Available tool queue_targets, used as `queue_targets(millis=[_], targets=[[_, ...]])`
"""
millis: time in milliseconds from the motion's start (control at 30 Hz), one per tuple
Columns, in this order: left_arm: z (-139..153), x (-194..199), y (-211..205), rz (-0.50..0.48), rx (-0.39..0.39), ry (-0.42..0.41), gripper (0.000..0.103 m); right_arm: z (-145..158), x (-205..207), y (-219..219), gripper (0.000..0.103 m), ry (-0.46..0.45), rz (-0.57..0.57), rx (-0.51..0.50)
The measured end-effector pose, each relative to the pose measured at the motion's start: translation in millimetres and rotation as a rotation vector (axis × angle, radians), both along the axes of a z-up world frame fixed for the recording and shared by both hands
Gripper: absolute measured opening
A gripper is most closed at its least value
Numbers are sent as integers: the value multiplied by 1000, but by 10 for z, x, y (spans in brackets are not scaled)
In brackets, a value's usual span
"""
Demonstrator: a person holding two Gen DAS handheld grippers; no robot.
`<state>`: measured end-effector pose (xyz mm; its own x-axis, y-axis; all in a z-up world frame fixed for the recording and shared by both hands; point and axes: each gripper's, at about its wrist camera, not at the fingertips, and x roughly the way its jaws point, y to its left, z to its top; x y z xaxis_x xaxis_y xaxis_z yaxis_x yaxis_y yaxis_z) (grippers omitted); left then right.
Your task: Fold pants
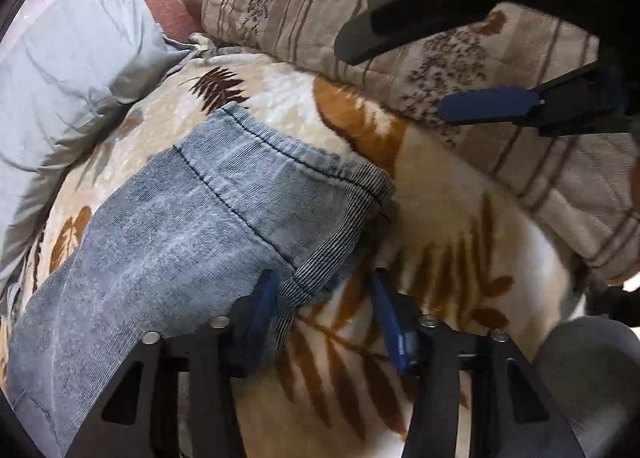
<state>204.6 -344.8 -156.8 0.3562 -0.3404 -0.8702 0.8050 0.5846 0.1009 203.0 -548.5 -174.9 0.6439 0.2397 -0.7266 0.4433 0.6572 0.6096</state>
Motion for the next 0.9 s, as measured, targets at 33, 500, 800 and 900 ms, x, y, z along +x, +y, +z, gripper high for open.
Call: queue_targets(millis=[33, 500, 800, 900], targets=[[-62, -22, -54, -3, 3, -26, 42, -11, 8, 7, 75, 1, 1, 5], [-4, 155, 270, 151, -220, 130, 11, -374, 479, 129, 75, 99, 71, 176], [50, 140, 327, 177, -248, 128, 11, -622, 576, 261, 17, 99, 119, 243], [280, 53, 455, 198, -310, 111, 11, -372, 529, 294, 14, 1, 132, 232]])
